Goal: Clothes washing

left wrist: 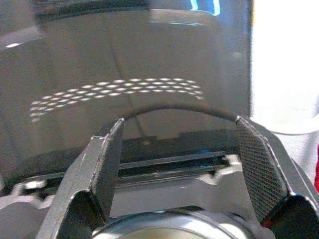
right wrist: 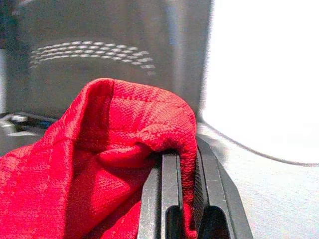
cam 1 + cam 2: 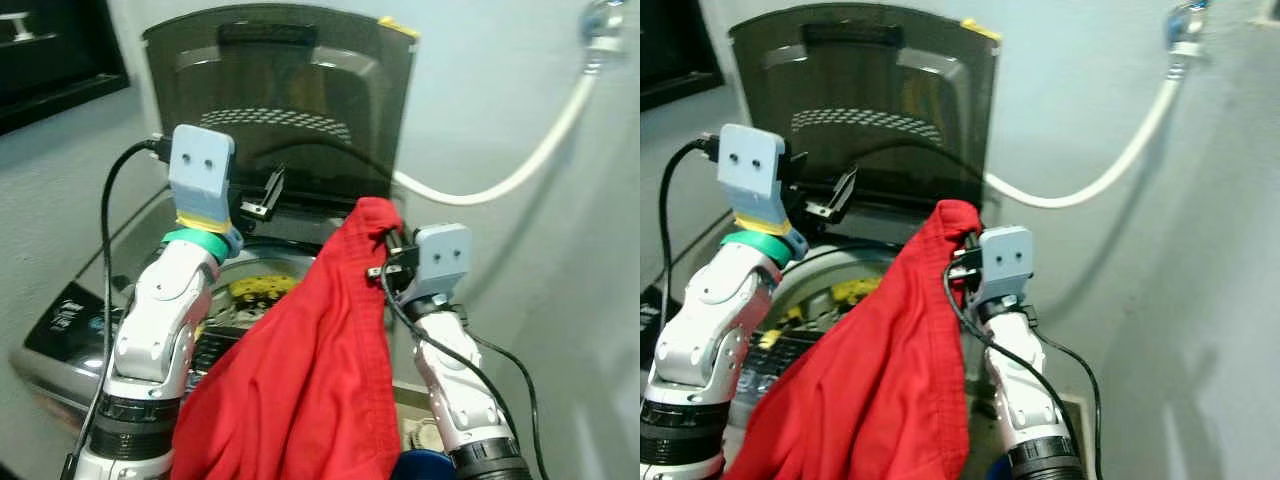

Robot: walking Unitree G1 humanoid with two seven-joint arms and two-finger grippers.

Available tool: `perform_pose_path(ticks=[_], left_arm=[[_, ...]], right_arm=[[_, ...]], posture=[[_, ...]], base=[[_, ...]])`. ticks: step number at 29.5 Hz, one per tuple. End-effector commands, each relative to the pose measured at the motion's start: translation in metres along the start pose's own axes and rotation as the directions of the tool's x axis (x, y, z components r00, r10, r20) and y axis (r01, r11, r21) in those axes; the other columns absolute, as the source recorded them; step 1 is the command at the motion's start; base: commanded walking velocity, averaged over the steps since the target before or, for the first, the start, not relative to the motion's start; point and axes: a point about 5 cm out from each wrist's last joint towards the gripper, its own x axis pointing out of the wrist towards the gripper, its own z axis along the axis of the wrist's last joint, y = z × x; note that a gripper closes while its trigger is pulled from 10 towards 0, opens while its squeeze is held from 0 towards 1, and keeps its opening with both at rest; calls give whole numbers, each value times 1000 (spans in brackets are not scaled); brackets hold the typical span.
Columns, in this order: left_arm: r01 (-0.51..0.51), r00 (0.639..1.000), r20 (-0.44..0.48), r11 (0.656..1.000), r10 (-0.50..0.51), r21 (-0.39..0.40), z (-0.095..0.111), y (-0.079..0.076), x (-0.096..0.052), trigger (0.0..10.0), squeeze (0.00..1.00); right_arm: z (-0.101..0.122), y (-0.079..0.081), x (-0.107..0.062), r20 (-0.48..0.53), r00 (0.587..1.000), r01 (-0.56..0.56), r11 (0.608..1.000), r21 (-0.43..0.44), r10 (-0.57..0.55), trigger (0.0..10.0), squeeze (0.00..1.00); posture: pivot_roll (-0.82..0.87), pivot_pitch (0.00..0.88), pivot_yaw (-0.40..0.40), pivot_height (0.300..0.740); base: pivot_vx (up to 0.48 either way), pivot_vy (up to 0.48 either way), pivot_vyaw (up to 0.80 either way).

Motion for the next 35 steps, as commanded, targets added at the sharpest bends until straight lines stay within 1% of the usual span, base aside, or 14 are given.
perform_pose_path(ticks=[1,5,11,21,25,27,28,29,30,31,32,33,34,35], left_arm=[[-18,1000,0,1000,18,20,-1,6,-1,10000,0],[-22,1000,-3,1000,22,21,-1,7,-1,10000,0],[-24,1000,9,999,24,27,0,8,-2,10000,0],[-19,1000,-1,999,19,29,-1,7,-2,10000,0],[-8,1000,11,999,8,52,1,7,-1,10000,0],[3,999,52,991,-10,134,11,14,1,10000,0],[-2,997,77,981,-13,192,19,21,5,10000,0],[-2,997,77,981,-13,192,19,21,5,10000,0],[-8,996,93,973,-14,229,24,26,7,10000,0],[-59,990,140,962,22,267,39,41,14,10000,0],[-59,990,140,962,22,267,39,41,14,10000,0],[-132,977,203,944,71,303,56,56,20,10000,0],[-185,962,250,932,107,312,69,66,24,10000,0],[-185,962,250,932,107,312,69,66,24,10000,0]], right_arm=[[1,5,-1,12,1000,-5,1000,13,5,10000,0],[1,5,-1,11,1000,-6,1000,11,6,10000,0],[1,5,-1,11,1000,-7,1000,9,7,10000,0],[1,6,-1,11,1000,-13,1000,9,13,10000,0],[1,7,-1,14,1000,-14,1000,8,14,10000,0],[4,6,1,26,1000,-13,1000,3,13,10000,0],[9,6,3,48,999,-18,1000,-9,19,10000,0],[9,6,3,48,999,-18,1000,-9,19,10000,0],[13,6,5,63,998,-21,1000,-19,23,10000,0],[28,6,15,118,992,-35,999,-22,37,10000,0],[28,6,15,118,992,-35,999,-22,37,10000,0],[49,8,28,192,979,-64,998,-12,66,10000,0],[71,10,42,266,960,-96,995,-4,93,10000,0],[71,10,42,266,960,-96,995,-4,93,10000,0]], posture=[[5,23,76,740],[5,23,76,740],[3,22,75,740],[2,15,75,740],[2,16,75,740],[1,16,75,740],[5,18,75,740],[5,18,75,740],[5,18,75,740],[-1,24,81,740],[-1,24,81,740],[-6,26,85,740],[-6,26,85,740],[-6,26,85,740]], base=[[0,480,0],[0,480,0],[0,0,0],[0,0,0],[0,0,0],[0,0,0],[0,0,0],[0,0,0],[0,0,0],[0,0,0],[0,0,0],[0,0,0],[0,0,0],[0,0,0]])
